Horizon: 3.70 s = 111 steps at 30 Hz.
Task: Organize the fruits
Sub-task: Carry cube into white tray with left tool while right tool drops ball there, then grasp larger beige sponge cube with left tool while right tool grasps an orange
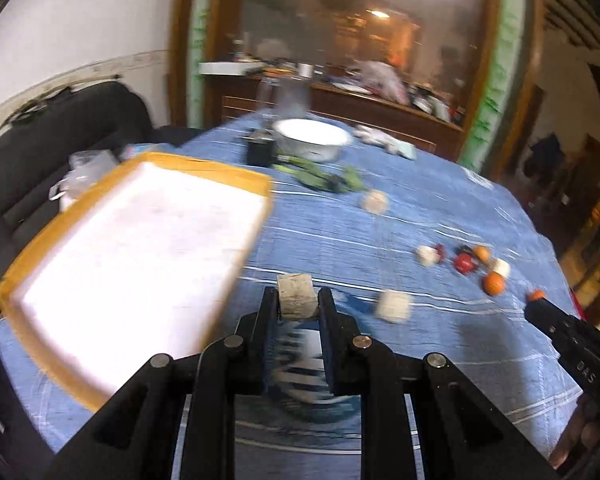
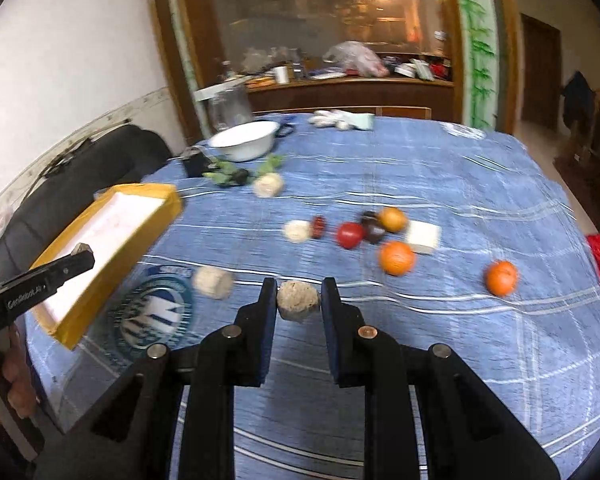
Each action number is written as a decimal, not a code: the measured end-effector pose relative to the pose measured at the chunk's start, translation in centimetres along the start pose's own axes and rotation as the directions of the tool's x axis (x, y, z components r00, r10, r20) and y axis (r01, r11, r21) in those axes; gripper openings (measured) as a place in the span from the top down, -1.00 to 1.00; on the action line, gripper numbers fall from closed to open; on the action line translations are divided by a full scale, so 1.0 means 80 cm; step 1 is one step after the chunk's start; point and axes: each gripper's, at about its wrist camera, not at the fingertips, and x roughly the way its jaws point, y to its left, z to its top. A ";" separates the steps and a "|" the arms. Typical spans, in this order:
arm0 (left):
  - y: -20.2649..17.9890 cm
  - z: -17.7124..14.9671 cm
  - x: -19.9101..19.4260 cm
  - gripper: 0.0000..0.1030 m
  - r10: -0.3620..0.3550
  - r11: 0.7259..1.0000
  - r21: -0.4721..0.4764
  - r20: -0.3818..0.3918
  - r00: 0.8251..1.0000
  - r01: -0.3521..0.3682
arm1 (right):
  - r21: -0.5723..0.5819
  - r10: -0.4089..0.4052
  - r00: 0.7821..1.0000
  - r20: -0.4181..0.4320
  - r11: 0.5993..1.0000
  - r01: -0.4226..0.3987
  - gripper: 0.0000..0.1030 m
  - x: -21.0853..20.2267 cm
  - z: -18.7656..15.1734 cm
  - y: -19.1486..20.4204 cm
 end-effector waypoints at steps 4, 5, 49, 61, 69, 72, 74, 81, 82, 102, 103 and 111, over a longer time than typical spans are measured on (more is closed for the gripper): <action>0.039 0.005 -0.005 0.65 0.073 0.996 -0.053 0.002 0.997 -0.073 | -0.054 0.062 0.998 -0.008 0.997 -0.062 0.54 0.011 0.008 0.048; 0.048 0.006 -0.006 0.65 0.091 0.994 -0.065 0.000 0.996 -0.091 | -0.066 0.073 0.997 -0.008 0.995 -0.073 0.53 0.014 0.009 0.060; 0.206 0.014 0.045 0.09 0.398 0.883 -0.210 -0.143 0.906 -0.420 | -0.247 0.265 0.949 -0.170 0.921 -0.301 -0.37 0.212 0.059 0.303; 0.146 0.020 0.008 -0.57 0.326 0.915 -0.244 -0.021 0.945 -0.321 | -0.154 0.186 0.982 -0.037 0.970 -0.189 -0.58 0.093 0.050 0.161; 0.016 0.013 0.035 -0.59 0.130 0.990 -0.040 -0.036 0.991 -0.132 | 0.038 -0.073 0.997 -0.007 0.997 0.073 -0.62 0.027 0.013 -0.024; -0.024 0.005 0.050 -0.59 0.087 0.996 0.037 -0.065 0.994 -0.085 | 0.148 -0.194 0.981 -0.031 0.969 0.196 -0.62 0.015 0.000 -0.101; -0.042 -0.001 0.058 -0.59 0.074 0.995 0.070 -0.088 0.993 -0.068 | 0.198 -0.256 0.965 -0.060 0.944 0.263 -0.61 0.013 -0.006 -0.143; -0.087 -0.007 0.085 -0.59 0.065 0.988 0.147 -0.118 0.991 -0.047 | 0.196 -0.318 0.934 -0.164 0.917 0.347 -0.61 0.050 -0.001 -0.202; -0.088 -0.008 0.087 -0.59 0.063 0.987 0.155 -0.121 0.991 -0.044 | 0.193 -0.315 0.933 -0.173 0.918 0.346 -0.61 0.057 0.001 -0.204; -0.143 -0.025 0.140 -0.57 0.016 0.975 0.220 -0.196 0.980 0.028 | 0.188 -0.288 0.936 -0.202 0.926 0.326 0.05 0.085 -0.005 -0.216; -0.144 -0.026 0.144 -0.57 0.013 0.976 0.217 -0.209 0.978 0.034 | 0.191 -0.287 0.937 -0.201 0.926 0.325 0.09 0.084 -0.005 -0.217; -0.144 -0.025 0.149 0.27 -0.012 0.975 0.215 -0.203 0.979 0.057 | 0.206 -0.289 0.937 -0.198 0.922 0.328 0.30 0.081 -0.005 -0.222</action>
